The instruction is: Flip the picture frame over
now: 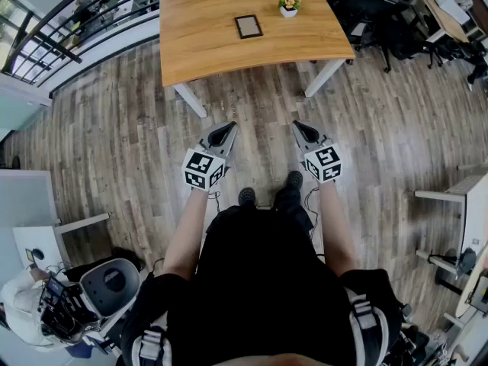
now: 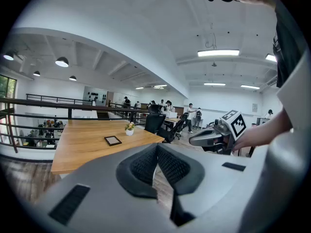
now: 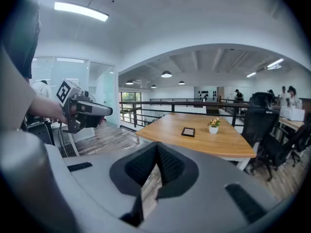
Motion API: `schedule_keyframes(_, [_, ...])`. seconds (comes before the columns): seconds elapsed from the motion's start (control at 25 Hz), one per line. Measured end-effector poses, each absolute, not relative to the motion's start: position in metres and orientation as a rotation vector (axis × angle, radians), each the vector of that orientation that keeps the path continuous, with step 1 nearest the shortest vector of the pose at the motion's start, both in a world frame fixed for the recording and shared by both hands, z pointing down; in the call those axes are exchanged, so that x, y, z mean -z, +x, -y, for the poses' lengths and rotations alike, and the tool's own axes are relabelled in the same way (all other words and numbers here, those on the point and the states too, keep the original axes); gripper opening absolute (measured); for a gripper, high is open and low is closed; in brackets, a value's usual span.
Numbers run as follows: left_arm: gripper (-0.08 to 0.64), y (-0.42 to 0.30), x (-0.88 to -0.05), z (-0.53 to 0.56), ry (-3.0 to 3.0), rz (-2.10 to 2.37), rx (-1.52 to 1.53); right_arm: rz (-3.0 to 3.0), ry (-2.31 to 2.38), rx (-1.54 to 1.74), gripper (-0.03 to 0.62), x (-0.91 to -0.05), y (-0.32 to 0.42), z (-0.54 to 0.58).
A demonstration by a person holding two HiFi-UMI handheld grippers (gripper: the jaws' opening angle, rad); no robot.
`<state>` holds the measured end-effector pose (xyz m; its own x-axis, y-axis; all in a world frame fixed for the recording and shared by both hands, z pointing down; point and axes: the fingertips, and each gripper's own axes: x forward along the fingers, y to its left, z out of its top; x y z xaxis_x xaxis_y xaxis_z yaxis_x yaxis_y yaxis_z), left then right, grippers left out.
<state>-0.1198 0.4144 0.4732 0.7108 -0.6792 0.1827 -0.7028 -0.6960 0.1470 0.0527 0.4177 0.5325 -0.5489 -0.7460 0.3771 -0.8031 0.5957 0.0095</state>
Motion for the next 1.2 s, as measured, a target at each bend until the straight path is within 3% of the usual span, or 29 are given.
schedule_keyframes(0.88, [0.023, -0.147, -0.481, -0.451, 2.709, 1.179, -0.157, 2.515, 1.284, -0.228, 0.009, -0.530, 0.028, -0.465])
schedule_keyframes(1.04, [0.035, -0.163, -0.485, -0.442, 2.661, 1.315, -0.188, 2.514, 1.284, -0.185, 0.209, -0.529, 0.023, -0.464])
schedule_keyframes(1.12, [0.186, -0.166, -0.487, -0.439, 2.646, 1.318, -0.183, 2.517, 1.288, -0.168, 0.285, -0.528, 0.022, -0.463])
schedule_keyframes(1.2, [0.237, -0.166, -0.487, -0.436, 2.648, 1.312, -0.181, 2.530, 1.301, -0.170, 0.337, -0.526, 0.023, -0.461])
